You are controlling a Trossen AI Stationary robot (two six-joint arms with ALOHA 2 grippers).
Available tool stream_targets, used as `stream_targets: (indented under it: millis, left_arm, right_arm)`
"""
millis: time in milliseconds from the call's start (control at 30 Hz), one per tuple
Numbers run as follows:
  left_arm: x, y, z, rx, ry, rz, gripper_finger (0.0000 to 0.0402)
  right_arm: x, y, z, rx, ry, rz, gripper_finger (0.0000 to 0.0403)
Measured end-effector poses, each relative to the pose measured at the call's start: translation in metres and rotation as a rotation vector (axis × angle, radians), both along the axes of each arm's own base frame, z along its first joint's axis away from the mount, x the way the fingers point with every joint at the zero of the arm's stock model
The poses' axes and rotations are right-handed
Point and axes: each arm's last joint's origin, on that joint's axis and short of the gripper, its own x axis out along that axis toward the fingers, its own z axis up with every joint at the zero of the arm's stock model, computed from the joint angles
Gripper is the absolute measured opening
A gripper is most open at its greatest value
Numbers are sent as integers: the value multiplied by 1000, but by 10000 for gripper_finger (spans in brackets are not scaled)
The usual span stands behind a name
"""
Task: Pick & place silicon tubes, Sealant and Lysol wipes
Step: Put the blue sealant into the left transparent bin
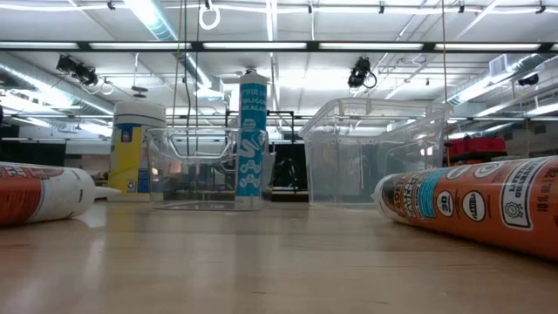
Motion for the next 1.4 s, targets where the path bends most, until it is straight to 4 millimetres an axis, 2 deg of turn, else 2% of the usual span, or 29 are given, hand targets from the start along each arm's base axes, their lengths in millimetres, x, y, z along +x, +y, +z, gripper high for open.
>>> stream_targets:
  millis: [167, 567, 700, 833, 1067, 1400]
  left_arm:
    - [-4, 3, 4, -2, -16, 89, 221]
    - [-1, 7, -6, -30, 110, 241, 221]
    - [-9, 11, -3, -74, 104, 344, 221]
    - [-17, 11, -2, -121, 129, 348, 221]
    - [-26, 15, -12, -235, 228, 417, 221]
    - [-26, 16, -34, -356, 375, 463, 221]
  right_arm:
    - [-1, 0, -3, -13, 31, -13, 279]
    - [-5, -1, -11, -10, 116, -39, 279]
    - [-7, -1, -14, 2, 144, -50, 279]
    - [-9, -2, -17, 9, 177, -64, 279]
    - [-10, -2, -19, 8, 193, -80, 279]
    - [-12, -3, -21, 15, 219, -86, 279]
